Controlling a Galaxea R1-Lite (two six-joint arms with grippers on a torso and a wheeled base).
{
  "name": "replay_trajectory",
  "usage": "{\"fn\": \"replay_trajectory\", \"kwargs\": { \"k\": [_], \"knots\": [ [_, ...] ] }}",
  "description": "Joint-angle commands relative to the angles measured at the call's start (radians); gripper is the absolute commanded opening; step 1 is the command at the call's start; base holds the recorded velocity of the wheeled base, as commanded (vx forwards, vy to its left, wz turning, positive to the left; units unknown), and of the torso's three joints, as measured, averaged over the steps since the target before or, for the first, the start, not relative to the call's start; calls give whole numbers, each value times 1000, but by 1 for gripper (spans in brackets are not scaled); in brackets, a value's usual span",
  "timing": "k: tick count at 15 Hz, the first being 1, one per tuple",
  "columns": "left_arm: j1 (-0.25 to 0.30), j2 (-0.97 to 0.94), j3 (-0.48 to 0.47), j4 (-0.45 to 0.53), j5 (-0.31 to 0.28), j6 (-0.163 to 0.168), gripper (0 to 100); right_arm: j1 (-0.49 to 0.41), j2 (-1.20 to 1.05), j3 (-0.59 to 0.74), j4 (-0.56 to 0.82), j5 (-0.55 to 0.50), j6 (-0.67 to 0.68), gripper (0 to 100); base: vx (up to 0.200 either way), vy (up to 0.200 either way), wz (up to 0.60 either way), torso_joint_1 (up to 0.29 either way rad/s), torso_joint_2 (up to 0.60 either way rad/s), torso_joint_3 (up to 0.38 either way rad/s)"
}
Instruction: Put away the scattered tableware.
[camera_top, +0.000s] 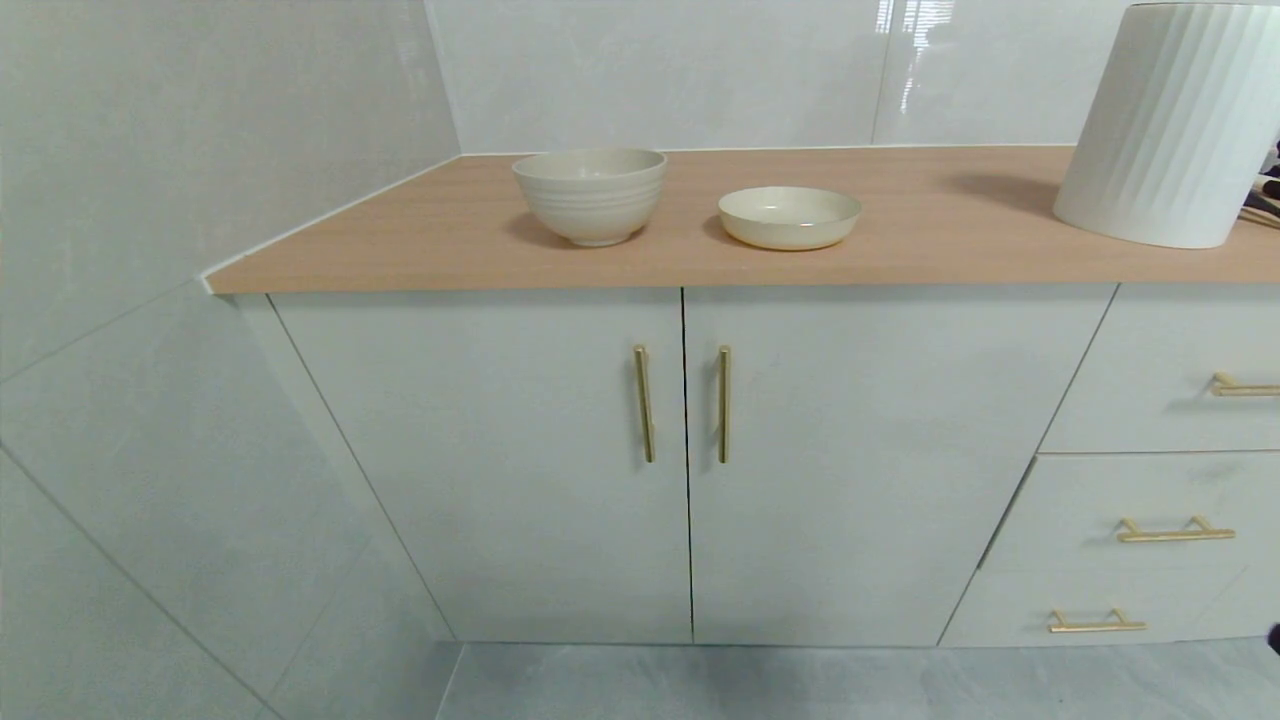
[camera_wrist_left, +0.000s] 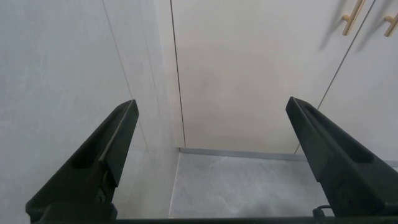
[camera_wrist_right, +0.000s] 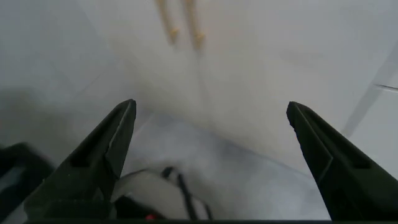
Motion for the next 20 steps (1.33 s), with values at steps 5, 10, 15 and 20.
{"fn": "replay_trajectory", "kwargs": {
  "k": [5,10,15,20],
  "knots": [
    [0,2,0,0,0,0,100,293,707,-260,-247,19,39,100,0,0,0,0,0,0],
    [0,2,0,0,0,0,100,358,995,-500,-304,20,86,100,0,0,0,0,0,0],
    [0,2,0,0,0,0,100,422,1150,-576,-432,13,89,100,0,0,0,0,0,0],
    [0,2,0,0,0,0,100,453,1306,-602,-739,-144,212,100,0,0,0,0,0,0]
  ]
}}
